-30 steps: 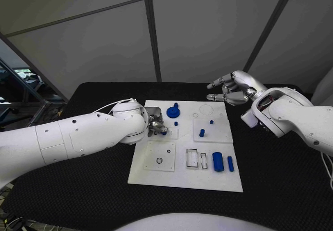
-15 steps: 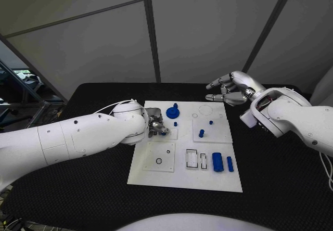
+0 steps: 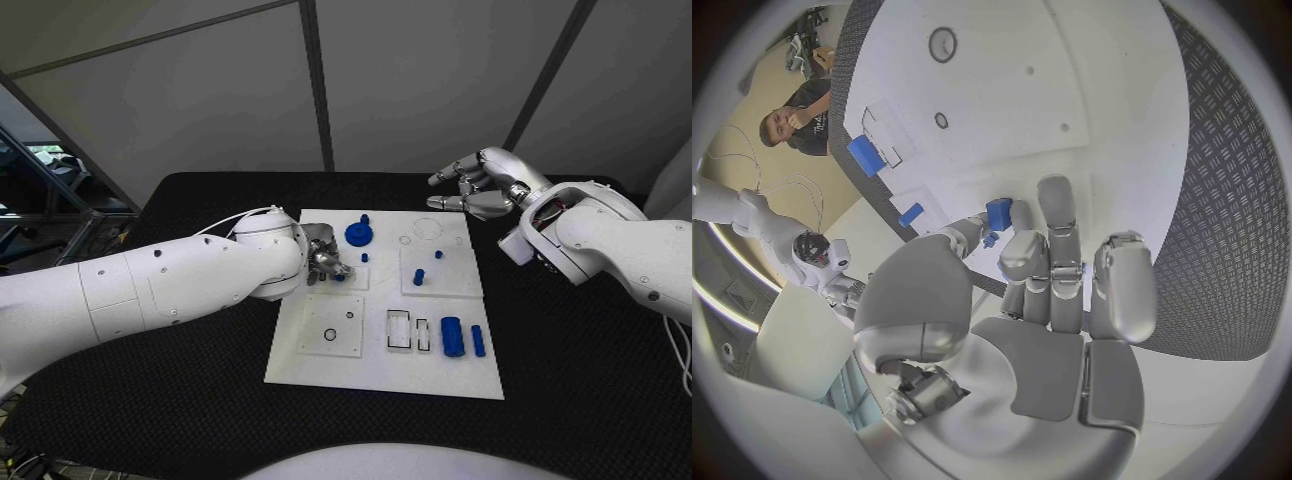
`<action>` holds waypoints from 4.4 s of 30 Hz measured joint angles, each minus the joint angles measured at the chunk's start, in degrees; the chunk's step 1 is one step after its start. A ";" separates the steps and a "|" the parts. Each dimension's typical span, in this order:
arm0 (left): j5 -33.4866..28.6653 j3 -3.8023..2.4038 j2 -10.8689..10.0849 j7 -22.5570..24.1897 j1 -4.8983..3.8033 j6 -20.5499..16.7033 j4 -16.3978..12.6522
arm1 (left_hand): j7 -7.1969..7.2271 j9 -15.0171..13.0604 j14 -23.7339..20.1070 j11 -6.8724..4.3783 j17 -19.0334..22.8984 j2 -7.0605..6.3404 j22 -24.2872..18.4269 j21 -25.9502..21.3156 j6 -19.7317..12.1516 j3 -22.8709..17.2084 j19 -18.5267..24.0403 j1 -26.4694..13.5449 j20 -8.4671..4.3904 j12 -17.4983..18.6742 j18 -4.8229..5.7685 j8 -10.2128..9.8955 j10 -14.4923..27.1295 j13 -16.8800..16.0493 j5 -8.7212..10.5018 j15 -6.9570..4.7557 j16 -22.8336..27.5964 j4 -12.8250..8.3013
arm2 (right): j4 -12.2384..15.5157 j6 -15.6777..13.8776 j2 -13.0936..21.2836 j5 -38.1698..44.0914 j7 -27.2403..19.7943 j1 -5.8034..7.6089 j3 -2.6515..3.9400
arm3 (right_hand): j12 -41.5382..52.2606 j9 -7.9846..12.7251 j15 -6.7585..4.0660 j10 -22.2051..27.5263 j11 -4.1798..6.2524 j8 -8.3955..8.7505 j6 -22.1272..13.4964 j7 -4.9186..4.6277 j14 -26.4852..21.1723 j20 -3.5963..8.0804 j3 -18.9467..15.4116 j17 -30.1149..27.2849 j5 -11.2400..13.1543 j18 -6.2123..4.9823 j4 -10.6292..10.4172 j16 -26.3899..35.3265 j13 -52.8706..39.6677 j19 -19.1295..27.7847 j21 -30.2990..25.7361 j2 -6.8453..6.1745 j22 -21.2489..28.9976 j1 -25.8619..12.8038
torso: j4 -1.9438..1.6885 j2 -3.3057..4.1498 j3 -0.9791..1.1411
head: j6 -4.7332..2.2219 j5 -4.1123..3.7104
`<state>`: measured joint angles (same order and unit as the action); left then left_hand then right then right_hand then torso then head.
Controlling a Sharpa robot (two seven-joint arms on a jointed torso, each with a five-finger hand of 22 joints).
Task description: Assemble the parts on the task board
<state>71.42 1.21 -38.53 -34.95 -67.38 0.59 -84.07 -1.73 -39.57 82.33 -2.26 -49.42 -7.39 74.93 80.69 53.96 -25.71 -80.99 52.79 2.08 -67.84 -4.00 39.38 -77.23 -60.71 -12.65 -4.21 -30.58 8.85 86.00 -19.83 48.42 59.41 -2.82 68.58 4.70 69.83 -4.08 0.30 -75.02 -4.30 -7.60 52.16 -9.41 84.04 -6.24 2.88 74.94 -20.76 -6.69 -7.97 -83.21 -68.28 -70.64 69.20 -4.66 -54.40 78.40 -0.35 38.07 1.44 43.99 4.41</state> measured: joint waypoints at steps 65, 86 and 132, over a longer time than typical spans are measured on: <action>-0.07 -1.53 -0.65 0.00 -0.05 -0.32 -0.71 | 0.20 0.54 0.19 0.01 -0.31 1.75 -0.02 0.22 0.60 9.27 -0.28 1.59 -0.12 -0.68 0.00 0.00 0.01 -0.37 0.02 -0.20 0.29 4.73 | -0.85 0.19 -0.24 0.01 0.25 -0.01 0.00 | 0.00 0.00 0.00 0.00 0.00 0.00 0.00 0.00 0.00 0.00 -0.15 -0.02 0.00 0.02 -0.15 0.00 0.03 0.00 -0.24 -0.22 0.11 -0.22 | 0.00 0.00 -0.04 | -0.29 0.05; -0.26 -2.72 -1.85 0.00 -0.05 0.44 -1.19 | 0.20 0.63 0.19 0.01 -0.35 1.82 -0.02 0.22 0.60 9.95 -0.27 2.12 -0.12 -0.68 0.00 -0.01 0.02 -0.21 0.02 -0.19 0.29 4.78 | -0.98 0.31 -0.26 0.01 0.32 -0.02 -0.01 | 0.00 0.00 0.00 0.00 0.00 0.00 0.00 0.00 0.00 0.00 -0.38 -0.02 0.00 0.03 -0.38 0.21 0.09 0.00 -0.24 0.01 0.27 -0.45 | -0.01 0.01 -0.01 | -0.43 0.08; -1.70 -2.04 -0.27 0.00 0.13 5.78 0.34 | -0.62 1.98 0.19 0.85 -0.34 2.95 -0.02 -1.56 -0.22 14.10 0.76 8.38 0.30 1.06 0.00 -0.73 1.69 2.58 0.02 -0.19 0.96 4.82 | -1.40 0.79 -0.66 0.02 0.45 -0.03 -0.02 | 0.00 0.00 0.00 0.00 0.00 0.00 0.00 0.00 0.00 0.00 -0.38 -0.03 0.00 0.02 -0.38 0.19 0.06 0.00 -0.24 0.01 0.26 -0.45 | 0.03 0.07 0.01 | -0.01 0.07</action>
<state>69.72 -0.83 -38.80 -34.95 -67.25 6.37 -83.73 -2.35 -37.60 82.52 -1.42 -49.75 -4.44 74.90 79.13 53.74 -11.61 -80.22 61.17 2.38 -66.78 -4.00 38.65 -75.54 -58.12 -12.63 -4.41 -29.63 13.67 84.60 -19.04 47.77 59.43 -2.36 68.55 4.69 69.83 -4.08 0.30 -75.02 -4.30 -7.59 52.16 -9.41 84.04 -6.24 2.49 74.91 -20.76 -6.67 -8.35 -83.02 -68.22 -70.64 68.95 -4.65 -54.15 77.94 -0.32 38.14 1.45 43.99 4.48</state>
